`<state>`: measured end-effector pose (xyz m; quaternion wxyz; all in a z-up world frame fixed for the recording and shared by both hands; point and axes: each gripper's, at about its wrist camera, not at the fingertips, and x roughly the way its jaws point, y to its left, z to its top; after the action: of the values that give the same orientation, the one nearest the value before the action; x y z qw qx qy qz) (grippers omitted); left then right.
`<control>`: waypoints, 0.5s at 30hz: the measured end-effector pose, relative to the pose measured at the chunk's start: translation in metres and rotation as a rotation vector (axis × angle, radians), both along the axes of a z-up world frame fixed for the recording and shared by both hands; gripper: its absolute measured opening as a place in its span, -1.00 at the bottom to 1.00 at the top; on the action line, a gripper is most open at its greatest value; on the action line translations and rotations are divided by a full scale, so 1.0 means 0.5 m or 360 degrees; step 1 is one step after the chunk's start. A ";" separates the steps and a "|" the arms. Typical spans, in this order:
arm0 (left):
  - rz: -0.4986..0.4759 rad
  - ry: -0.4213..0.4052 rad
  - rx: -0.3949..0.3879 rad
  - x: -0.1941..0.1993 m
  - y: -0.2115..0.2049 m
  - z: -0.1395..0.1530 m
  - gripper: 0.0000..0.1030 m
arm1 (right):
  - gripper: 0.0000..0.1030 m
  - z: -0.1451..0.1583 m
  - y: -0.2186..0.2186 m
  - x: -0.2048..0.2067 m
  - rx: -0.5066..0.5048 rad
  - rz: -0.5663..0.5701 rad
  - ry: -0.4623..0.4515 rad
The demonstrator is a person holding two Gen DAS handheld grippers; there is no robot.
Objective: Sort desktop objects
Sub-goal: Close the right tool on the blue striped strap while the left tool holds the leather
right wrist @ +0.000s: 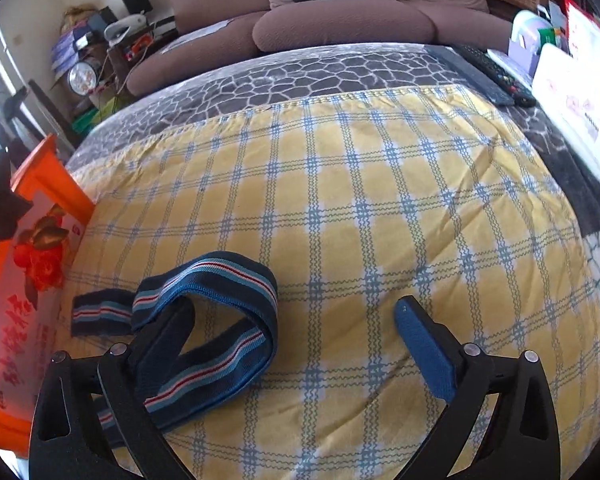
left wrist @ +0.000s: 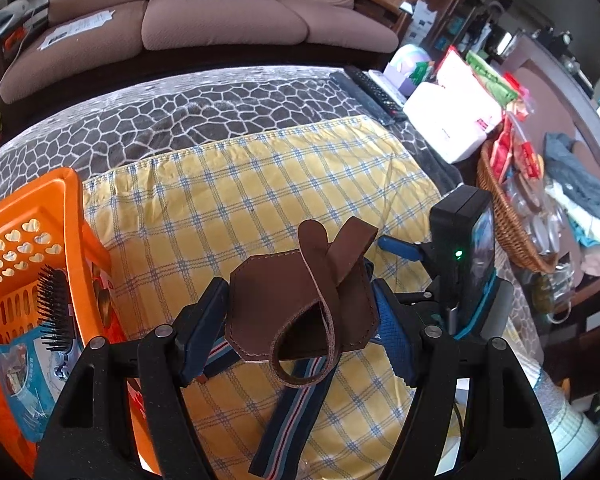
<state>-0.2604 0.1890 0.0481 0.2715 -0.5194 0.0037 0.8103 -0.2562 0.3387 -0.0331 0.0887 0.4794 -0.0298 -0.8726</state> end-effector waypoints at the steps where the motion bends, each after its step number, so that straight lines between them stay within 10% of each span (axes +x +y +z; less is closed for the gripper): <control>1: 0.0003 -0.0001 0.0003 0.001 -0.001 0.000 0.34 | 0.54 -0.002 -0.018 -0.001 0.0129 0.0023 0.0008; 6: 0.0002 -0.0003 0.0010 0.004 -0.002 0.004 0.34 | -0.79 0.008 -0.058 -0.003 0.0234 0.0171 0.0016; 15: 0.0015 0.0046 0.0032 0.030 -0.027 0.051 0.34 | -0.84 0.099 -0.051 0.029 0.0135 0.0104 0.0235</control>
<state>-0.2454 0.1758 0.0738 0.2727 -0.5048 -0.0030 0.8190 -0.2417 0.3134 0.0163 0.0989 0.4180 0.0294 -0.9026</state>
